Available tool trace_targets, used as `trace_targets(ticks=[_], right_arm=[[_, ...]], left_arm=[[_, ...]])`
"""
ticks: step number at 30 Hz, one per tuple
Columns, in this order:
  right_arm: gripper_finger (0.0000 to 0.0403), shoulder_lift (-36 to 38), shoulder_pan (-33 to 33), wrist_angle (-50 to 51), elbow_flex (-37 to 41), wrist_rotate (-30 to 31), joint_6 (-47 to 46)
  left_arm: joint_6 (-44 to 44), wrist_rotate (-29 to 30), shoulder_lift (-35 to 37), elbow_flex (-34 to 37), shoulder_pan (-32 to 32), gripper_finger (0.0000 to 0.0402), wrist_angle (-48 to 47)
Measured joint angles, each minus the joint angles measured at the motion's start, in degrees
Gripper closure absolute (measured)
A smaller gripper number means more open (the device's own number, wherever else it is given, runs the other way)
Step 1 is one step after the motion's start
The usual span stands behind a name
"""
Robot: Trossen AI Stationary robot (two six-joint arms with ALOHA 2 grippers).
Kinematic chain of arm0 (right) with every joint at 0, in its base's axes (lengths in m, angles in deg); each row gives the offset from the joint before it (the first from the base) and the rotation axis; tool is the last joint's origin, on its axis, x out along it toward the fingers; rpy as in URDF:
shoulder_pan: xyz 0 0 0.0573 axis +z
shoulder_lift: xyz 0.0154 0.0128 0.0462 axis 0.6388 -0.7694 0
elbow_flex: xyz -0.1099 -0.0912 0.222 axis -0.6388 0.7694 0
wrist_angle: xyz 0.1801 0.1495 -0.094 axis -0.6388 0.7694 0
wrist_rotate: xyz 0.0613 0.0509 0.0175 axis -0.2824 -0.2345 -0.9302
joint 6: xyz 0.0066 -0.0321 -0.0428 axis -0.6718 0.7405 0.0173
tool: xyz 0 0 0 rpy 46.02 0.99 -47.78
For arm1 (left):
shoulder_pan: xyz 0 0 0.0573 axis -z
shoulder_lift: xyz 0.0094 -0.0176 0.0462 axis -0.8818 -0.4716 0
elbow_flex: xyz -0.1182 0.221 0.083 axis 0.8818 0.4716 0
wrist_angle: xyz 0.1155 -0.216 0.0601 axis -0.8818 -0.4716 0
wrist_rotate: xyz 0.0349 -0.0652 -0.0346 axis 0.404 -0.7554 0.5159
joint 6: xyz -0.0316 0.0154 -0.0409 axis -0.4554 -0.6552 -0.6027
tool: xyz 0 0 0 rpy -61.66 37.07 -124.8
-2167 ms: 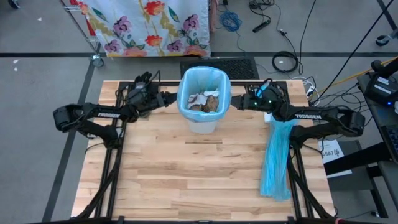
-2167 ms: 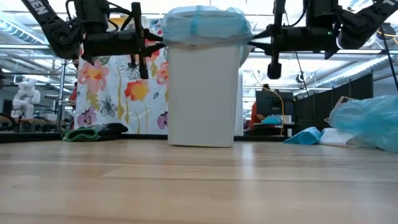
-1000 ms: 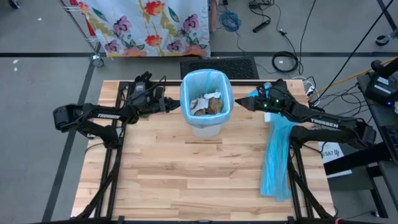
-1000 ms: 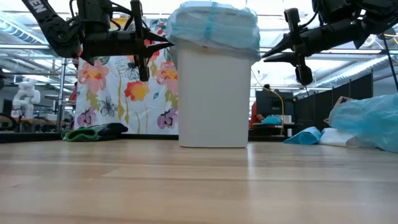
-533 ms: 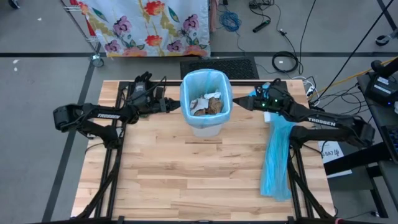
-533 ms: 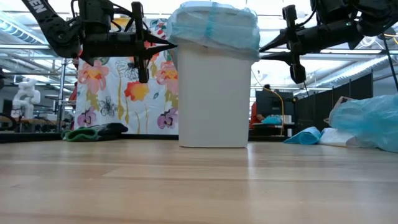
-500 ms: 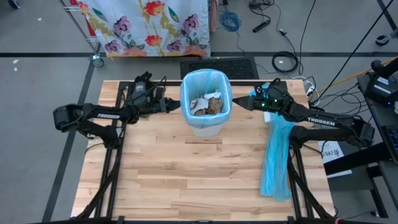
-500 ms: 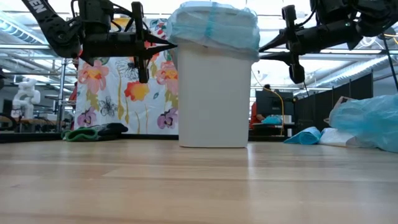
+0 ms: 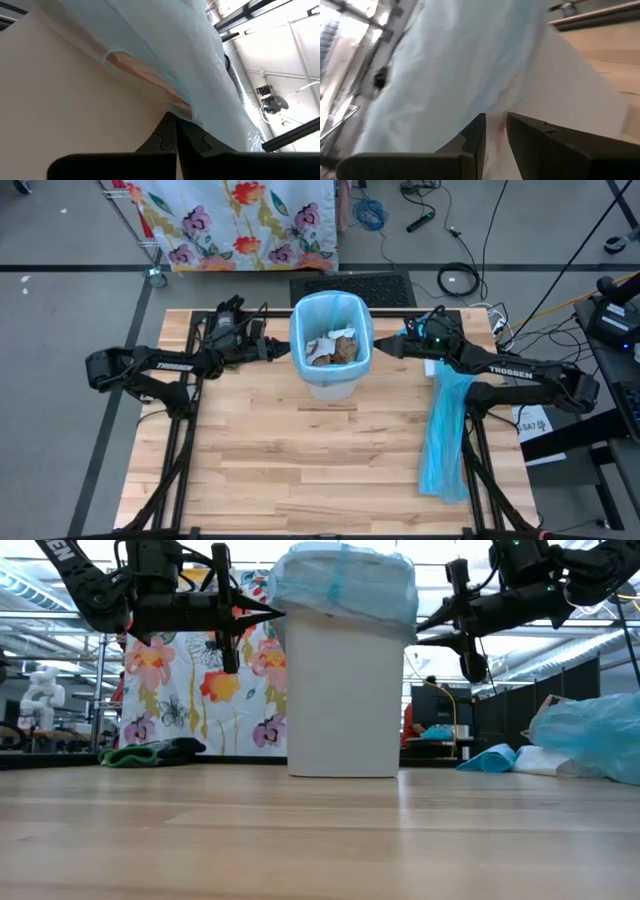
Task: Place trash/remove bag and relplace
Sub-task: Close the trash bag
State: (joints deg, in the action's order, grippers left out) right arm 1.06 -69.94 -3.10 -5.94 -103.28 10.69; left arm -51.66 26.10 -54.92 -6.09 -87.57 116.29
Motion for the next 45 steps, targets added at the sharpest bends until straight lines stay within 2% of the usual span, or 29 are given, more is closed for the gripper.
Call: trace_targets(ticks=[3, 7, 16, 23, 33, 40, 45], right_arm=[[0.0346, -0.3, 0.0, -1.9, 0.0, -2.0, 1.5], [0.0395, -0.5, 0.0, -1.8, 0.0, -2.4, 2.7], [0.0403, 5.0, -0.9, 0.1, -0.3, -1.3, 1.4], [0.0403, 6.8, 1.9, 0.0, -7.4, -0.9, 3.1], [0.0403, -0.1, 9.2, 6.3, -20.8, -0.6, 9.0], [0.0403, -6.7, 10.1, 6.8, -30.5, -0.6, 14.0], [0.0403, -10.8, 10.4, 17.7, -35.7, -0.8, 15.3]], left_arm=[[0.0, 0.0, 0.0, 0.0, 0.0, 0.0402, 0.0], [0.0, 0.0, 0.0, 0.0, 0.0, 0.0402, 0.0], [-0.5, -0.1, 0.0, 0.0, 0.0, 0.0402, 0.2], [-0.6, -0.1, 0.0, 0.0, 0.4, 0.0401, 0.9], [-0.6, -0.2, 0.0, 0.0, 0.4, 0.0401, 1.2], [-0.7, -0.2, 0.0, -1.2, 0.8, 0.0401, 3.7], [-0.6, -0.3, -0.1, -2.7, 1.9, 0.0402, 3.9]])
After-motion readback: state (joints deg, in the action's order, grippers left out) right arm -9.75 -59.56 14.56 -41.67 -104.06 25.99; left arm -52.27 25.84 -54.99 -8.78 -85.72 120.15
